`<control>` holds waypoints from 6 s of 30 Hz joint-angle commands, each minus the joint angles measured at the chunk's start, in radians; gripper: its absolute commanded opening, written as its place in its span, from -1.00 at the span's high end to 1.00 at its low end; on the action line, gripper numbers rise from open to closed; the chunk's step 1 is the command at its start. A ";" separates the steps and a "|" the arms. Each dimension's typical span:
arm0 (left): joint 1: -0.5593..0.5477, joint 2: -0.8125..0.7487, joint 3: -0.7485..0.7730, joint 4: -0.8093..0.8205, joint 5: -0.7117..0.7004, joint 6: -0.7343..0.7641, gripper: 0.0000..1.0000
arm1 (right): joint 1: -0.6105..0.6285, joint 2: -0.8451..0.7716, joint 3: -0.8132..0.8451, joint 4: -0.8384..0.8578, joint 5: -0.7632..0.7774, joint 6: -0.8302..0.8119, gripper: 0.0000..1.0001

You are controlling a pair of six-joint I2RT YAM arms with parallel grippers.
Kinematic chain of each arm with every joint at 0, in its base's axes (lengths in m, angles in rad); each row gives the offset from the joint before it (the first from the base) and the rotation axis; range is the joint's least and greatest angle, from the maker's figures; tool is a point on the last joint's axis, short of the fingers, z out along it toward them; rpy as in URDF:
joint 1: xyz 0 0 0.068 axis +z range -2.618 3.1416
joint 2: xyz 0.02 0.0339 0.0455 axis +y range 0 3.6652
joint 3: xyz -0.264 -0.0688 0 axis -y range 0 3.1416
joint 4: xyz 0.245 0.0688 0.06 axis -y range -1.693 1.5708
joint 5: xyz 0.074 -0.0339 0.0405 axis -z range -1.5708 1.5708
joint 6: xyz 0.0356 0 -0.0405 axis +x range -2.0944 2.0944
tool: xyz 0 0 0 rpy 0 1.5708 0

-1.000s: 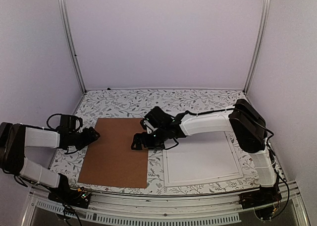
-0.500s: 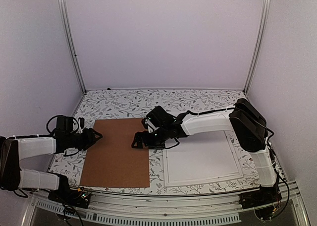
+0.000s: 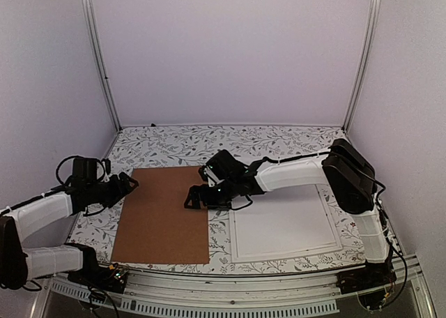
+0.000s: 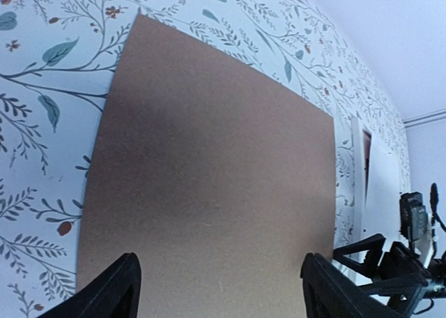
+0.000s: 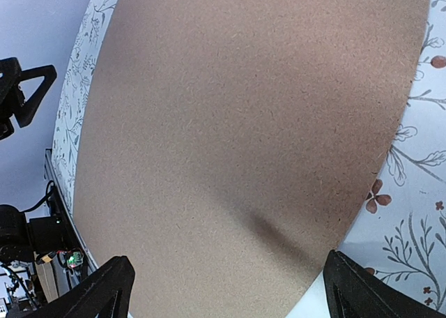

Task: Put the photo into the frame
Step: Pick up the backboard from the center of the board.

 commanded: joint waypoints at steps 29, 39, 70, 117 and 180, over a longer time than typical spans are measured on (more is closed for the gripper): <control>-0.095 0.249 0.041 -0.091 -0.176 0.020 -0.61 | -0.012 -0.008 -0.045 -0.125 0.033 -0.015 -0.98; -0.157 0.165 -0.050 -0.033 -0.090 -0.039 -0.47 | -0.067 -0.021 -0.050 -0.236 0.155 0.035 -0.98; -0.179 0.030 -0.067 0.128 0.122 -0.116 -0.27 | -0.088 -0.011 -0.107 -0.144 0.027 0.070 -0.98; -0.161 0.315 0.172 -0.293 -0.111 0.022 -0.65 | -0.088 -0.037 -0.151 -0.082 0.026 0.045 -0.98; -0.167 0.122 0.121 -0.236 -0.187 0.003 -0.61 | -0.088 -0.112 -0.207 0.070 -0.112 0.123 -0.93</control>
